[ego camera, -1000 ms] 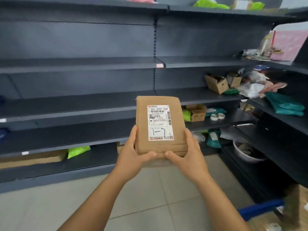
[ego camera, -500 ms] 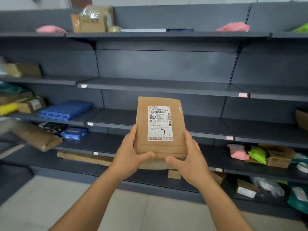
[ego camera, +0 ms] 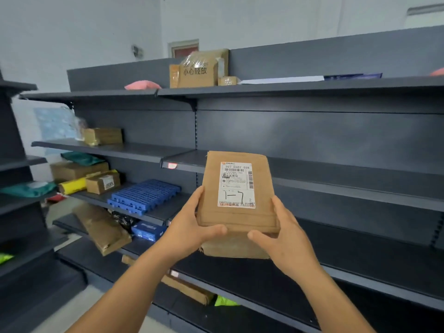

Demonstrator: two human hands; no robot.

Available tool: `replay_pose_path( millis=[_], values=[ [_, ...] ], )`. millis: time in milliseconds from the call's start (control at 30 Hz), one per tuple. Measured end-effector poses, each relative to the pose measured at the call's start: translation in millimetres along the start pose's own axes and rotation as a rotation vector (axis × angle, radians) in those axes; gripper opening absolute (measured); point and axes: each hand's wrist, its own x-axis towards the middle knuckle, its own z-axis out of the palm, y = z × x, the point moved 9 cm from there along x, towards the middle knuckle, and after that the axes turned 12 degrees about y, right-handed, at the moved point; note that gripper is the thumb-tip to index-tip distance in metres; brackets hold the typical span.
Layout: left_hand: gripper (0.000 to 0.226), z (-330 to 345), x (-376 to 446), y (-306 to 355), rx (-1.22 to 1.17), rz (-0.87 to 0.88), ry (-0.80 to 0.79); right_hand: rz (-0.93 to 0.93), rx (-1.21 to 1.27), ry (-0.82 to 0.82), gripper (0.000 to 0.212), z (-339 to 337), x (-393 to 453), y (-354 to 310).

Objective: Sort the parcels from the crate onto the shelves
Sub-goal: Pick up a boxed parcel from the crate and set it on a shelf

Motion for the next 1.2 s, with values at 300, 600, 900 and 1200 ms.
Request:
replay_pose_path(
  millis=[300,600,900,1200],
  values=[
    [0.059,-44.3,144.2,-27.3,0.036,-0.005,0.035,-0.094,-0.039,0.025,0.081,74.5,128.4,-40.7],
    [0.081,-87.1,306.1,-67.9,0.047,0.080,-0.039,-0.045,-0.123,0.154,0.080,166.7,244.4,-77.9],
    [0.076,-98.7,430.3,-91.7,0.096,0.116,-0.043,0.001,-0.179,0.230,0.072,218.5,340.5,-98.4],
    [0.079,-102.3,499.3,-115.6,0.039,0.079,-0.004,0.007,-0.156,0.200,0.071,257.9,404.3,-91.2]
  ],
)
